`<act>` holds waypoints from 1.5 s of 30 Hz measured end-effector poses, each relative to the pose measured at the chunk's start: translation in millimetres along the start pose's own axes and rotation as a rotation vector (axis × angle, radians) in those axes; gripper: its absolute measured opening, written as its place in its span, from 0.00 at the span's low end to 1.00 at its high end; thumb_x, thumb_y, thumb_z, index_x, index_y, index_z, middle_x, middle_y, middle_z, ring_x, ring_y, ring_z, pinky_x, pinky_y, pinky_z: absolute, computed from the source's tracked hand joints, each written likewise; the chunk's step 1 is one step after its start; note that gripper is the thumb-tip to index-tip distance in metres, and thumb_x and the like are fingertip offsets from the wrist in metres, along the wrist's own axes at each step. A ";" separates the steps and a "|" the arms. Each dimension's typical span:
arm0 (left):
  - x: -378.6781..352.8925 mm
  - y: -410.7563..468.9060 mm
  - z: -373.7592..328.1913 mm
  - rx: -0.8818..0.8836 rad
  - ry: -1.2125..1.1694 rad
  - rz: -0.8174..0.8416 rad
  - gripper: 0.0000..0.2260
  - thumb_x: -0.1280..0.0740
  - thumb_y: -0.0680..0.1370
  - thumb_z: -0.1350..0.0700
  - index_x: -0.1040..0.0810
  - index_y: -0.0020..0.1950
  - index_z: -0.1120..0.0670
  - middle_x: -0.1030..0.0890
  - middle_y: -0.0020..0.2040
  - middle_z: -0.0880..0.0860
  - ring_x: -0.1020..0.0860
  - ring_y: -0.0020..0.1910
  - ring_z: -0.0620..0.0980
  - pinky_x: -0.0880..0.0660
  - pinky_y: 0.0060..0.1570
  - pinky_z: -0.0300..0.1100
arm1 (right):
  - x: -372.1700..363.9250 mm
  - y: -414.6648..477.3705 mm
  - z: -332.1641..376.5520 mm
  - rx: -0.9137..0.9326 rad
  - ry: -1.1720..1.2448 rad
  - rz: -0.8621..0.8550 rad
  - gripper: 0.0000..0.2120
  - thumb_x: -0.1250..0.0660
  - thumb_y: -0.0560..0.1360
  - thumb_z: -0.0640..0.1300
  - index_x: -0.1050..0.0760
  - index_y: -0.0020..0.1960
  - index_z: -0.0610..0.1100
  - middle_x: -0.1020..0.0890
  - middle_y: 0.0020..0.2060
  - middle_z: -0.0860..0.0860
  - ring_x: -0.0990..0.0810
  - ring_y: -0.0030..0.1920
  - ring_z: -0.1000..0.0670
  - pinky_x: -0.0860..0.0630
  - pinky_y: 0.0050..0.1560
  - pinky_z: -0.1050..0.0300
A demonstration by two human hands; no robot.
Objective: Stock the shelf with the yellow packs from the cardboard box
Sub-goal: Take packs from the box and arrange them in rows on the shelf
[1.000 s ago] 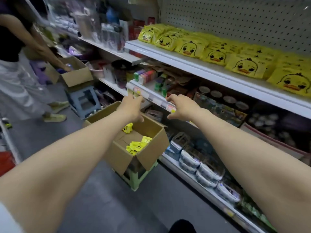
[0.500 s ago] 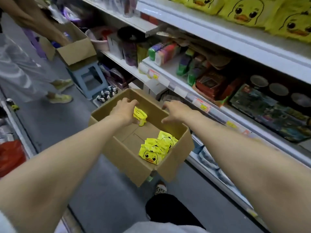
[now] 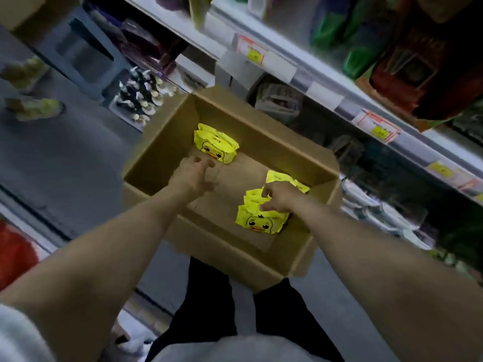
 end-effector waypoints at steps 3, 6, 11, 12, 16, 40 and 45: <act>-10.9 45.8 14.1 -0.079 0.055 0.029 0.29 0.27 0.73 0.45 0.31 0.72 0.47 0.33 0.69 0.57 0.36 0.68 0.58 0.33 0.67 0.51 | -30.5 26.1 -2.1 -0.093 0.063 0.016 0.27 0.24 0.70 0.55 0.26 0.66 0.48 0.20 0.60 0.47 0.21 0.59 0.46 0.26 0.55 0.55; -16.8 87.3 25.1 -0.147 0.117 0.022 0.31 0.26 0.72 0.44 0.32 0.72 0.47 0.36 0.72 0.56 0.37 0.70 0.58 0.33 0.66 0.52 | -51.8 45.9 -5.9 -0.157 0.084 0.005 0.29 0.25 0.71 0.53 0.28 0.68 0.48 0.24 0.64 0.46 0.25 0.64 0.45 0.28 0.58 0.54; -26.5 147.9 35.7 -0.274 0.242 -0.010 0.32 0.27 0.73 0.44 0.35 0.74 0.47 0.39 0.74 0.56 0.41 0.73 0.58 0.37 0.68 0.52 | -77.0 67.9 -16.4 -0.259 0.034 -0.007 0.31 0.24 0.71 0.51 0.30 0.70 0.48 0.26 0.64 0.44 0.29 0.67 0.43 0.28 0.61 0.50; -28.4 157.6 36.8 -0.290 0.253 -0.022 0.32 0.27 0.73 0.45 0.35 0.74 0.47 0.38 0.74 0.56 0.40 0.72 0.58 0.38 0.69 0.52 | -81.5 71.1 -17.7 -0.271 0.016 -0.012 0.31 0.24 0.70 0.51 0.30 0.70 0.48 0.27 0.64 0.44 0.30 0.67 0.43 0.28 0.62 0.49; -37.5 183.4 40.5 -0.318 0.301 -0.015 0.32 0.27 0.73 0.46 0.35 0.74 0.48 0.36 0.71 0.56 0.39 0.71 0.58 0.38 0.68 0.52 | -96.2 80.6 -20.1 -0.314 -0.089 -0.043 0.34 0.23 0.69 0.50 0.34 0.70 0.48 0.32 0.65 0.46 0.34 0.68 0.44 0.26 0.61 0.48; -43.0 88.7 25.6 0.026 -0.180 0.053 0.18 0.30 0.77 0.55 0.26 0.65 0.58 0.22 0.61 0.61 0.25 0.62 0.61 0.29 0.58 0.47 | -64.6 10.6 -8.6 -0.055 0.699 -0.225 0.20 0.26 0.72 0.51 0.25 0.60 0.47 0.19 0.56 0.46 0.21 0.58 0.44 0.25 0.61 0.44; -2.6 25.5 -11.3 0.012 -0.281 -0.035 0.16 0.32 0.78 0.51 0.23 0.63 0.57 0.21 0.61 0.60 0.24 0.61 0.62 0.29 0.59 0.49 | -25.5 -75.8 -18.2 0.069 0.782 -0.335 0.09 0.30 0.76 0.50 0.21 0.55 0.50 0.16 0.54 0.47 0.18 0.54 0.45 0.23 0.60 0.44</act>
Point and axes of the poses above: each hand's wrist, its own y-axis towards the middle knuckle, its own x-axis out of the back of the hand, z = x × y, the point moved 3 cm from there along y, towards the middle knuckle
